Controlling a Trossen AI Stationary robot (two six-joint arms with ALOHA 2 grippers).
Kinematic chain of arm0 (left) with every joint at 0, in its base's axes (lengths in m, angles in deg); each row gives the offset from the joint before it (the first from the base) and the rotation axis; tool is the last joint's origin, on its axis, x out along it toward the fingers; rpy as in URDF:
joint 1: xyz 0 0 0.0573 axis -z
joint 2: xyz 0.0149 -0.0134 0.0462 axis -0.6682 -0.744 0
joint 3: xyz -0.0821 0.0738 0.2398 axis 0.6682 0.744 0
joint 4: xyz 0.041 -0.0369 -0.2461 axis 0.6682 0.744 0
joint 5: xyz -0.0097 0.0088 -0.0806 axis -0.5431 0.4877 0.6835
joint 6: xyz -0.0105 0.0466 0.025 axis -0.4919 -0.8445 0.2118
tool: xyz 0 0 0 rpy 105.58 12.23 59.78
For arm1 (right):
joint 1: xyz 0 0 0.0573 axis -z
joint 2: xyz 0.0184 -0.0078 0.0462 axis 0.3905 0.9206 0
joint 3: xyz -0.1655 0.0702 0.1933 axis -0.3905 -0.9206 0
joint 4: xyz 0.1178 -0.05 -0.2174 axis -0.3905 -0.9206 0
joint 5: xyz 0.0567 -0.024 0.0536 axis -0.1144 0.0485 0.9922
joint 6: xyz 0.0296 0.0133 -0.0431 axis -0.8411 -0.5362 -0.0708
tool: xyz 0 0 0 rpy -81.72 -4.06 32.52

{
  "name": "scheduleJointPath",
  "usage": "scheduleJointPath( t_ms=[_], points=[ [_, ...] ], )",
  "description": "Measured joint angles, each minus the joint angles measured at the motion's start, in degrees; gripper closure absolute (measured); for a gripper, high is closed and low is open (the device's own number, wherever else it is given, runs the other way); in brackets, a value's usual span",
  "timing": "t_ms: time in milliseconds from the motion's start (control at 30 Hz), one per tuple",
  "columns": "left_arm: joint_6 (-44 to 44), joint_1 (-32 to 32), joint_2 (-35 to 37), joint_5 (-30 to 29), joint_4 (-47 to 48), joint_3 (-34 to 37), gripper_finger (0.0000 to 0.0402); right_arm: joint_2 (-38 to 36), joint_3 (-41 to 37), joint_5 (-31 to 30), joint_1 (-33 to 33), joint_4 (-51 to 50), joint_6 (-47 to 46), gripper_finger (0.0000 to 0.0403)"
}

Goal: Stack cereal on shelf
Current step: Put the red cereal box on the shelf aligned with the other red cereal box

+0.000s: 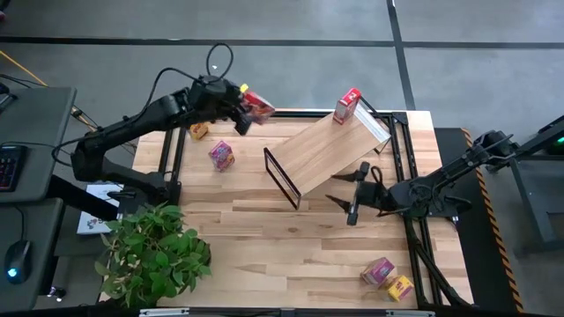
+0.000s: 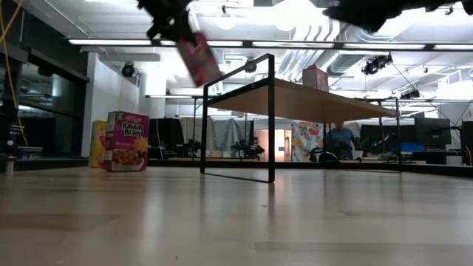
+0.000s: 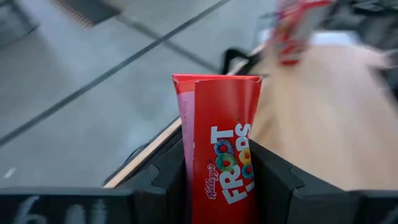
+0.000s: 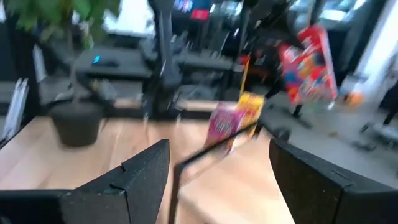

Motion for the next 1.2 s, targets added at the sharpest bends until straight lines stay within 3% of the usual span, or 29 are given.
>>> scheduleJointPath(
  t_ms=[200, 333, 500, 633, 733, 867, 1200],
  points=[
    [-0.42, 9.89, -4.75, 0.0, -0.82, -5.58, 0.0273, -0.28, 0.0, -6.53, 0.0, 12.02, 9.99, 0.0135],
    [-2.55, 15.05, -11.06, 0.1, -0.4, -10.83, 0.0273, -2.09, 0.02, -8.89, 0.0, 13.24, 12.18, 0.0135],
    [-8.57, 18.55, -18.47, 5.39, 2.14, -18.0, 0.0273, -4.72, 0.88, -9.48, 0.0, 8.11, 11.71, 0.0135],
    [-12.24, 19.97, -20.94, 6.02, 3.0, -20.68, 0.0273, -5.95, 6.62, -9.78, 0.24, -8.02, 5.68, 0.0135],
    [-14.38, 20.46, -20.91, 5.99, 2.7, -20.83, 0.0273, -5.84, 11.91, -5.99, 2.02, -21.13, -1.34, 0.0135],
    [-17.42, 20.93, -20.5, 7.48, 2.31, -20.83, 0.0273, -4.4, 16.63, 0.16, 6.49, -30.61, -6.34, 0.0135],
    [-22.85, 22.53, -20.49, 10.4, 1.46, -20.85, 0.0273, -0.17, 20.03, 16.03, 16.32, -31.17, -7.22, 0.0135]
  ],
)
